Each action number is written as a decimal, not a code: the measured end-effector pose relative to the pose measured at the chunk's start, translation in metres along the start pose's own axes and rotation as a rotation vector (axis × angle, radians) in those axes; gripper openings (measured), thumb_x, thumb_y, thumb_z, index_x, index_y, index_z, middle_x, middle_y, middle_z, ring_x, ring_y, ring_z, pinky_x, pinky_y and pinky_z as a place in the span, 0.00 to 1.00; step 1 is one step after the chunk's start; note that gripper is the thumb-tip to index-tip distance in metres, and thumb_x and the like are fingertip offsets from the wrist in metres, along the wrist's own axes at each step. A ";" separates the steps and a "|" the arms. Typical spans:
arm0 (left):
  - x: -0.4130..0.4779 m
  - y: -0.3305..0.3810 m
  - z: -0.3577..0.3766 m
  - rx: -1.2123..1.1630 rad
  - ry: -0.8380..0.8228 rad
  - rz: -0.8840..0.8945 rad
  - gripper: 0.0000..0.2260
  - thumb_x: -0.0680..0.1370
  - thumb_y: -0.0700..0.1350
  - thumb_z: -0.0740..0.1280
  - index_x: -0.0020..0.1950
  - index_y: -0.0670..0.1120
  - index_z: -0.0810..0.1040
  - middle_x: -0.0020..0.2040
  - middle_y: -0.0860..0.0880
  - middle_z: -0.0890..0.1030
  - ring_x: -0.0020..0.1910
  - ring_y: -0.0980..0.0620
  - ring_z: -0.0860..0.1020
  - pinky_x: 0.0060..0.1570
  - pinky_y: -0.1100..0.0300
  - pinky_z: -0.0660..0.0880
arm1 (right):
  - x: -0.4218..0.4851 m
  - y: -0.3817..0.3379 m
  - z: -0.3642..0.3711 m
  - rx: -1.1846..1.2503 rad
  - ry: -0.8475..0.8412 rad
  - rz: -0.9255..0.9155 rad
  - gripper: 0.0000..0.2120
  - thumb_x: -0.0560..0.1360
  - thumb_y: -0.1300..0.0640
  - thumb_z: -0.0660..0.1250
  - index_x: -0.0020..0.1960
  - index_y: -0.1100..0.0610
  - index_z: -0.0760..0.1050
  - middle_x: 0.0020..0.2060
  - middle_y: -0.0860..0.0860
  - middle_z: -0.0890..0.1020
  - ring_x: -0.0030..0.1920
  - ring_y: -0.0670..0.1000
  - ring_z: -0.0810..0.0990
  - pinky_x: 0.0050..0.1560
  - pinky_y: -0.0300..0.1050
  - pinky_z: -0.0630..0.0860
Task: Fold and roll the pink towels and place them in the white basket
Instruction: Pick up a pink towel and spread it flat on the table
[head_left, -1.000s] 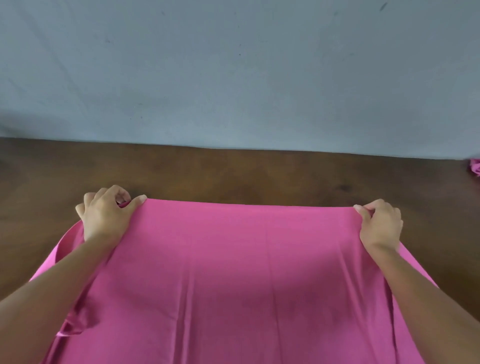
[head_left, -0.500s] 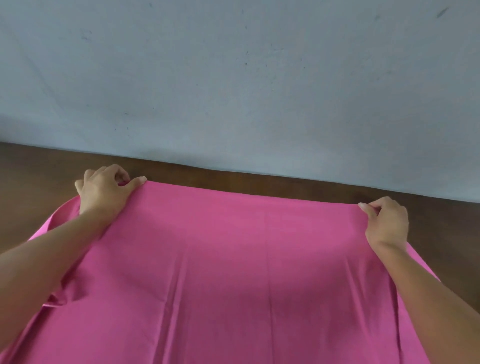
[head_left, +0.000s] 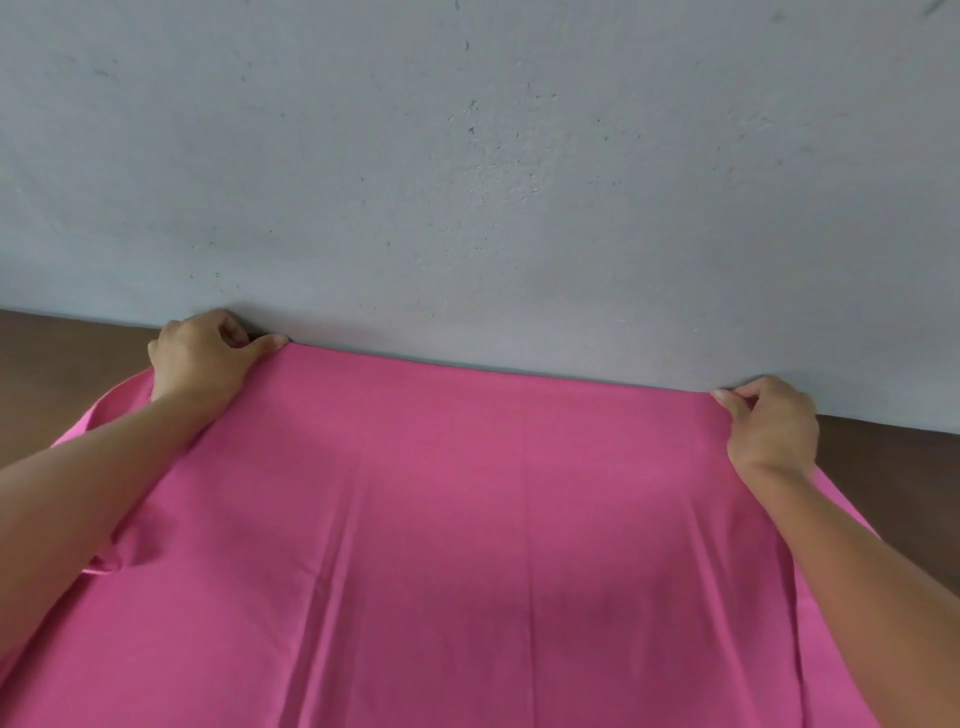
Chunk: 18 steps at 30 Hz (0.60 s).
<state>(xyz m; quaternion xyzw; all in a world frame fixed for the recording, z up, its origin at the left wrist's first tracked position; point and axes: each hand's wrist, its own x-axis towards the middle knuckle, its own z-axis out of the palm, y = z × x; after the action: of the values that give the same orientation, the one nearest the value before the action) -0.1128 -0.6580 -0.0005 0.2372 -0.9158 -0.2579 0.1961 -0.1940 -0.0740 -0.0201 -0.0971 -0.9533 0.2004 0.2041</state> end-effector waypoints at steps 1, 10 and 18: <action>0.001 0.001 0.000 -0.014 0.002 -0.009 0.19 0.71 0.62 0.76 0.36 0.49 0.75 0.35 0.50 0.78 0.44 0.40 0.77 0.53 0.44 0.72 | 0.000 0.001 0.001 -0.013 0.004 0.002 0.11 0.77 0.49 0.71 0.44 0.56 0.80 0.42 0.55 0.83 0.45 0.62 0.79 0.47 0.59 0.78; 0.003 0.016 -0.007 0.154 -0.074 -0.109 0.19 0.71 0.64 0.74 0.42 0.49 0.80 0.46 0.44 0.83 0.53 0.38 0.78 0.56 0.45 0.70 | -0.013 -0.011 -0.009 -0.265 -0.042 -0.055 0.18 0.79 0.46 0.66 0.53 0.62 0.76 0.50 0.63 0.78 0.55 0.65 0.73 0.53 0.60 0.72; -0.038 0.033 -0.034 0.238 -0.148 -0.042 0.23 0.76 0.56 0.73 0.66 0.46 0.75 0.67 0.40 0.71 0.68 0.37 0.69 0.68 0.40 0.63 | -0.068 -0.047 -0.036 -0.377 -0.229 -0.214 0.27 0.81 0.41 0.57 0.72 0.59 0.69 0.68 0.60 0.73 0.70 0.62 0.66 0.68 0.63 0.64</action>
<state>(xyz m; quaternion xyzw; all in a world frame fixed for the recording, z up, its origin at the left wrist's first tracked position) -0.0769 -0.6259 0.0362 0.2581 -0.9468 -0.1681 0.0931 -0.1224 -0.1220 0.0062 -0.0086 -0.9956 0.0059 0.0933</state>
